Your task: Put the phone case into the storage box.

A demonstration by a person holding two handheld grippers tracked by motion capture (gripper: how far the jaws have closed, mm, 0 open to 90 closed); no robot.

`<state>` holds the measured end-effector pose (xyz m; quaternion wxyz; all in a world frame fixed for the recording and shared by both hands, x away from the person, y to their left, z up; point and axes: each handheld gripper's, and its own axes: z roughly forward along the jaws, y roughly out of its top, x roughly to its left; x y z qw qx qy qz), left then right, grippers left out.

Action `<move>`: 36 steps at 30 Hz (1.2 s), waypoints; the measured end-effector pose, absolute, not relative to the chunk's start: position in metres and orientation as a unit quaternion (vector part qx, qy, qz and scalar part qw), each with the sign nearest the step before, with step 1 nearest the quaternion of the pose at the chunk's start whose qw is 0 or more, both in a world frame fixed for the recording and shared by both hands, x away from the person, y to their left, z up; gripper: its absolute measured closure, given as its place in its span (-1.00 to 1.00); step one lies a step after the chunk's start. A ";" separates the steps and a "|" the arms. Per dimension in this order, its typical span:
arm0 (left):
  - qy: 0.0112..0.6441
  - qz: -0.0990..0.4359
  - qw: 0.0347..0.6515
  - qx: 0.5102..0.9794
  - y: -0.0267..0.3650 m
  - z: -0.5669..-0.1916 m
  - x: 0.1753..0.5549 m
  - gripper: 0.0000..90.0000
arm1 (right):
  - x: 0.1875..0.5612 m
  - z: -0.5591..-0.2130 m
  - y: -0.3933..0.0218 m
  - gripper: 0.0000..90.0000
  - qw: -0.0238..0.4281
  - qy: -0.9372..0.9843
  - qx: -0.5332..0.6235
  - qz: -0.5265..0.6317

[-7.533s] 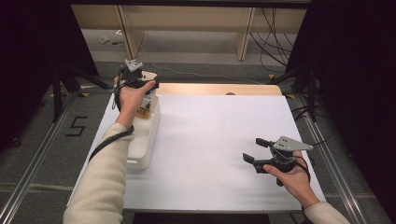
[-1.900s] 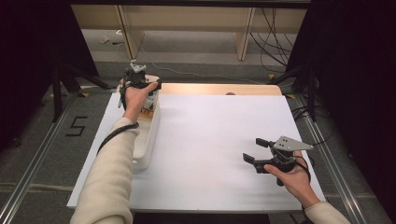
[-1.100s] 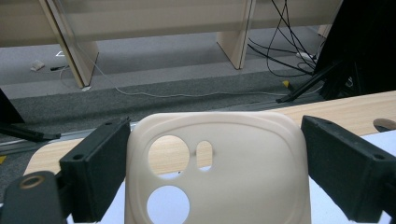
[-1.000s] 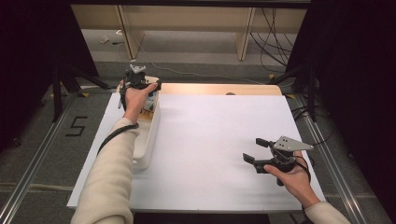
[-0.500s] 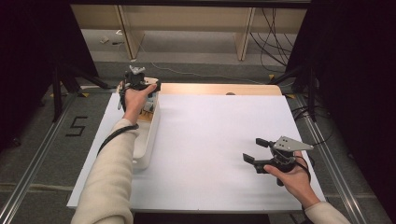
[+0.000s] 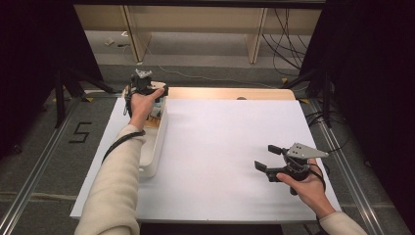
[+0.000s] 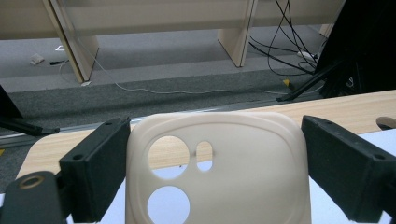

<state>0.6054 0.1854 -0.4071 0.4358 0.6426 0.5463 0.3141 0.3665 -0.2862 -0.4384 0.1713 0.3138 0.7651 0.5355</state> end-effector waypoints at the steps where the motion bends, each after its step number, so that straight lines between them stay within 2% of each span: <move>1: 0.546 0.314 0.436 0.642 0.185 -0.407 0.605 -0.76 | 0.367 -0.438 -0.286 -0.63 0.171 0.765 0.313 0.536; 36: 0.540 0.306 0.436 0.652 0.187 -0.411 0.600 -0.77 | 0.366 -0.439 -0.285 -0.63 0.169 0.766 0.314 0.534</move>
